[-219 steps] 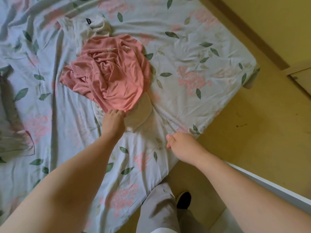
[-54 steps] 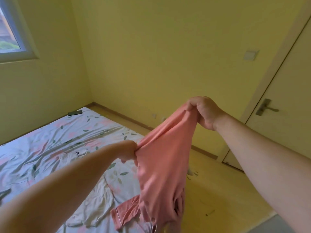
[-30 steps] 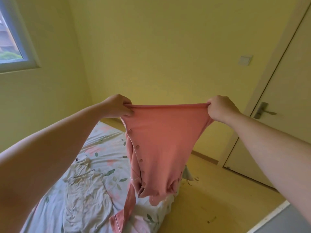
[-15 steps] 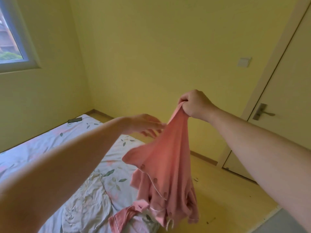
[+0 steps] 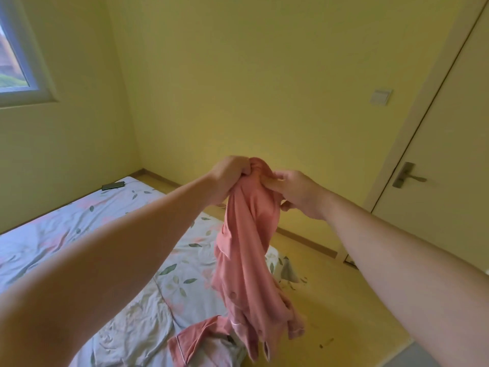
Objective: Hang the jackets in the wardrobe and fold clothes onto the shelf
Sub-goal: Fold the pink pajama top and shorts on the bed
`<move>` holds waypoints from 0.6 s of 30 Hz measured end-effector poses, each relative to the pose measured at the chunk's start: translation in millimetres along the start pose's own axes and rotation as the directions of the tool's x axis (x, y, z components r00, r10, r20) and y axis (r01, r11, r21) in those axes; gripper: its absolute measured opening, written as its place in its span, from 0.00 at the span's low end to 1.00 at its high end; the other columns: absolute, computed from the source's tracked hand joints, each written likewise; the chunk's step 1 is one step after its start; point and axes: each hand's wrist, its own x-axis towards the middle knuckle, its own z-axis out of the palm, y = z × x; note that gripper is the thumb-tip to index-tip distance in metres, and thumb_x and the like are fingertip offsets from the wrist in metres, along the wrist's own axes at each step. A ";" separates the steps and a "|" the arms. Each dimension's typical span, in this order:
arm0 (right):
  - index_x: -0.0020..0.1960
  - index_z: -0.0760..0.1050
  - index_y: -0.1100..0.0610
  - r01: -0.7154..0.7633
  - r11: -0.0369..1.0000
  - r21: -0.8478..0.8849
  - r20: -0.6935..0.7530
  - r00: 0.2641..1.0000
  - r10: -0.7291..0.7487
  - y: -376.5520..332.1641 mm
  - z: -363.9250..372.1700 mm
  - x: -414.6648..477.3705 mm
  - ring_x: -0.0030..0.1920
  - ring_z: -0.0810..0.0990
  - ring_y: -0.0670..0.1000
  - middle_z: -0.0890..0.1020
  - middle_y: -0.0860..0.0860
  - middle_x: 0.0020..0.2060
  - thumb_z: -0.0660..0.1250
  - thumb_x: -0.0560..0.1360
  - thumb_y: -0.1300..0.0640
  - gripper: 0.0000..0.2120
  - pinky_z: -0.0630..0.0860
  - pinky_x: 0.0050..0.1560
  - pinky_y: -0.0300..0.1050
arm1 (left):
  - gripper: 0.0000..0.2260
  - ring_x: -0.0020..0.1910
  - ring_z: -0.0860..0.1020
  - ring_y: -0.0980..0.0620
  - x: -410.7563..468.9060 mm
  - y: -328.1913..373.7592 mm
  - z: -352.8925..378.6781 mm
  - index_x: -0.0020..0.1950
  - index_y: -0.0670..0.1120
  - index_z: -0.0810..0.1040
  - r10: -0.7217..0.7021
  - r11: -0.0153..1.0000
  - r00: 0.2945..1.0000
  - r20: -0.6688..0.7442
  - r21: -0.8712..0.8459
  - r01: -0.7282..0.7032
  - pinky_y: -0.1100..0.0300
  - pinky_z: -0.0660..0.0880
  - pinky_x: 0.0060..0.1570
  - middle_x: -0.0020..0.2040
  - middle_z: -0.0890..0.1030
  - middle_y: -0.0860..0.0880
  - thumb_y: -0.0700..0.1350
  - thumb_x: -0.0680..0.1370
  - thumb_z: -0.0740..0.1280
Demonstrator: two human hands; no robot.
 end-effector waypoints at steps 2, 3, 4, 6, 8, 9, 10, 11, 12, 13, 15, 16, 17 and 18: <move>0.60 0.81 0.57 -0.048 0.999 0.025 0.165 0.985 0.043 6.0 8.4 -2.6 0.44 0.81 0.50 0.84 0.52 0.44 0.70 0.78 0.48 0.16 0.74 0.41 0.44 | 0.14 0.40 0.70 0.44 -0.4 10.2 -8.1 0.39 0.41 0.73 -0.019 0.992 1.000 0.013 -0.124 0.020 0.50 0.68 0.43 0.40 0.73 0.42 0.42 0.56 0.66; 0.61 0.81 0.55 -0.054 0.998 -0.034 0.229 0.971 0.060 10.2 14.2 -3.0 0.48 0.83 0.49 0.86 0.51 0.48 0.71 0.77 0.50 0.15 0.76 0.45 0.44 | 0.11 0.39 0.71 0.44 -1.0 16.3 -11.9 0.38 0.42 0.73 -0.010 0.986 1.000 0.029 -0.165 0.015 0.51 0.69 0.43 0.38 0.73 0.43 0.42 0.58 0.66; 0.61 0.81 0.54 -0.050 0.991 -0.121 0.268 0.960 0.081 14.7 21.3 -2.7 0.50 0.84 0.48 0.86 0.50 0.51 0.71 0.78 0.51 0.14 0.79 0.50 0.46 | 0.09 0.37 0.72 0.45 -1.3 20.9 -15.8 0.38 0.42 0.73 0.008 0.980 0.999 0.035 -0.200 -0.001 0.52 0.70 0.43 0.38 0.74 0.43 0.43 0.59 0.66; 0.58 0.82 0.56 -0.048 0.966 -0.253 0.210 0.972 0.103 20.1 37.0 1.6 0.52 0.84 0.50 0.86 0.51 0.51 0.68 0.80 0.49 0.13 0.79 0.59 0.51 | 0.07 0.35 0.75 0.46 0.0 27.2 -23.3 0.36 0.42 0.77 0.055 0.974 0.998 0.029 -0.222 -0.047 0.55 0.73 0.40 0.36 0.76 0.43 0.43 0.61 0.65; 0.52 0.82 0.59 -0.040 0.972 -0.231 0.026 0.999 0.047 17.2 44.5 9.9 0.49 0.84 0.54 0.86 0.56 0.48 0.65 0.81 0.47 0.16 0.79 0.59 0.55 | 0.04 0.36 0.78 0.47 1.0 31.1 -29.9 0.33 0.45 0.82 0.136 0.988 0.990 -0.029 -0.071 -0.138 0.57 0.76 0.39 0.35 0.81 0.45 0.43 0.63 0.68; 0.49 0.82 0.60 -0.018 0.988 -0.151 -0.062 0.998 0.009 12.4 44.9 13.7 0.45 0.83 0.55 0.86 0.57 0.47 0.64 0.81 0.47 0.16 0.79 0.55 0.55 | 0.02 0.37 0.78 0.48 2.0 31.5 -34.7 0.32 0.47 0.83 0.172 0.982 0.982 -0.072 0.089 -0.165 0.58 0.75 0.39 0.34 0.81 0.47 0.43 0.64 0.70; 0.48 0.81 0.61 0.026 0.997 -0.073 -0.118 0.992 -0.035 5.9 44.0 16.5 0.42 0.81 0.54 0.85 0.56 0.44 0.63 0.81 0.48 0.17 0.78 0.50 0.54 | 0.02 0.37 0.76 0.49 4.1 29.4 -40.5 0.33 0.48 0.81 0.193 0.951 0.976 -0.104 0.266 -0.160 0.59 0.73 0.37 0.34 0.80 0.49 0.44 0.66 0.72; 0.48 0.80 0.62 0.077 0.997 -0.021 -0.152 0.985 -0.079 -0.5 42.7 19.1 0.40 0.78 0.52 0.83 0.54 0.41 0.64 0.80 0.49 0.16 0.75 0.45 0.51 | 0.04 0.37 0.75 0.50 5.2 25.3 -45.8 0.36 0.49 0.79 0.195 0.895 0.974 -0.118 0.428 -0.127 0.60 0.70 0.36 0.35 0.79 0.49 0.43 0.69 0.73; 0.49 0.82 0.60 0.119 0.993 0.007 -0.179 0.977 -0.116 -6.0 40.8 21.0 0.40 0.77 0.49 0.82 0.51 0.40 0.64 0.80 0.50 0.14 0.72 0.43 0.47 | 0.06 0.38 0.74 0.50 5.7 19.8 -50.7 0.39 0.50 0.77 0.169 0.834 0.980 -0.103 0.545 -0.087 0.60 0.69 0.37 0.37 0.78 0.49 0.42 0.71 0.73; 0.48 0.83 0.57 0.147 0.989 0.019 -0.203 0.969 -0.141 -10.2 39.1 22.6 0.39 0.77 0.45 0.83 0.47 0.39 0.64 0.80 0.53 0.11 0.72 0.41 0.42 | 0.07 0.40 0.75 0.49 5.5 14.2 -54.9 0.44 0.51 0.77 0.127 0.787 0.990 -0.068 0.614 -0.059 0.59 0.70 0.39 0.40 0.79 0.49 0.41 0.72 0.73; 0.43 0.84 0.50 0.176 0.984 -0.026 -0.234 0.956 -0.178 -19.0 38.4 22.5 0.36 0.77 0.38 0.83 0.39 0.35 0.64 0.80 0.57 0.12 0.71 0.37 0.35 | 0.11 0.42 0.77 0.49 1.9 6.2 -60.8 0.50 0.51 0.79 0.037 0.774 0.999 0.036 0.631 -0.052 0.58 0.72 0.44 0.43 0.80 0.48 0.36 0.74 0.69; 0.42 0.84 0.49 0.181 0.981 -0.068 -0.241 0.951 -0.192 -21.4 38.6 22.7 0.36 0.78 0.38 0.83 0.39 0.35 0.64 0.80 0.58 0.13 0.72 0.37 0.36 | 0.13 0.42 0.77 0.50 0.6 4.3 -64.1 0.51 0.50 0.81 0.014 0.779 0.997 0.073 0.624 -0.056 0.59 0.73 0.45 0.43 0.81 0.48 0.33 0.74 0.66; 0.42 0.84 0.49 0.176 0.979 -0.104 -0.237 0.951 -0.197 -21.6 38.9 24.6 0.39 0.80 0.41 0.84 0.40 0.37 0.64 0.80 0.58 0.13 0.75 0.40 0.38 | 0.14 0.42 0.76 0.50 -0.8 3.3 -66.5 0.50 0.48 0.82 0.005 0.784 0.996 0.093 0.618 -0.061 0.60 0.72 0.44 0.42 0.80 0.48 0.32 0.74 0.63; 0.44 0.85 0.48 0.176 0.977 -0.121 -0.220 0.955 -0.199 -23.1 39.3 24.7 0.44 0.82 0.44 0.85 0.42 0.41 0.64 0.80 0.58 0.13 0.77 0.45 0.42 | 0.11 0.42 0.74 0.49 -2.0 2.3 -68.9 0.47 0.45 0.82 0.010 0.786 0.994 0.112 0.614 -0.078 0.60 0.70 0.42 0.40 0.78 0.48 0.34 0.73 0.62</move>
